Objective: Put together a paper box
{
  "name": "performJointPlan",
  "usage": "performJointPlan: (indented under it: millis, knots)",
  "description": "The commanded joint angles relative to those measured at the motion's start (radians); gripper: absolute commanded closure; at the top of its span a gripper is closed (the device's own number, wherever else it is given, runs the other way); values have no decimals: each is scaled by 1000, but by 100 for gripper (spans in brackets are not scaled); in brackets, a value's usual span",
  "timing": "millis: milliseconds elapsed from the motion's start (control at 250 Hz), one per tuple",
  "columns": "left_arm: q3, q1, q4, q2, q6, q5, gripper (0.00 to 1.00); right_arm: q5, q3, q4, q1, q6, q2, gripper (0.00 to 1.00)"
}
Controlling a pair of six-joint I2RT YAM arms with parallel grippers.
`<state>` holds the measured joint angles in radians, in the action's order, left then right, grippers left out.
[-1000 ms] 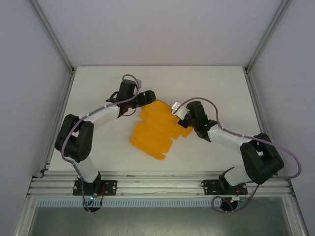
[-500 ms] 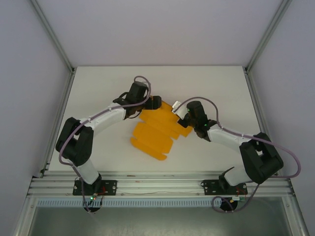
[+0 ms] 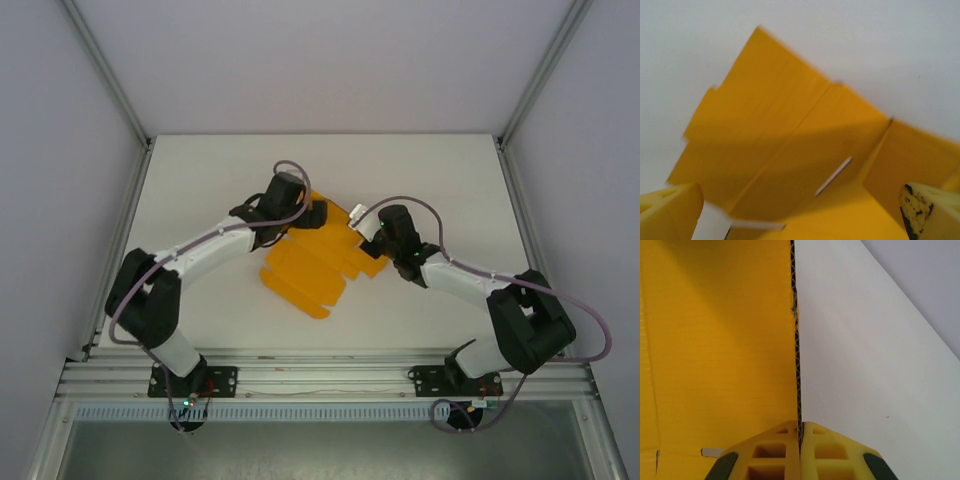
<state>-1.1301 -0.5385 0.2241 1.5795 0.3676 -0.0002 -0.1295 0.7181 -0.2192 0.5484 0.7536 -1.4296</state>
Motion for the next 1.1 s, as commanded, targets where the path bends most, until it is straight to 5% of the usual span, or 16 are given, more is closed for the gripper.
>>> performJointPlan:
  millis: [0,236,408,839,1095]
  knots:
    - [102,28,57,-125,26,-93,0,37,32,-26,7,26,14,100]
    - [348,184,54,-302,100,-84,0,18,42,-17,7,31,3,100]
    - [430,194,-16,-334,68,-99,0,12,62,-6,6,25,-9,100]
    - [301,196,-110,-183,6,-175,0,-13,56,20,6,19,3,100]
    - [259,192,-155,-107,-95,52,0,-19,65,10,6,10,-1,100]
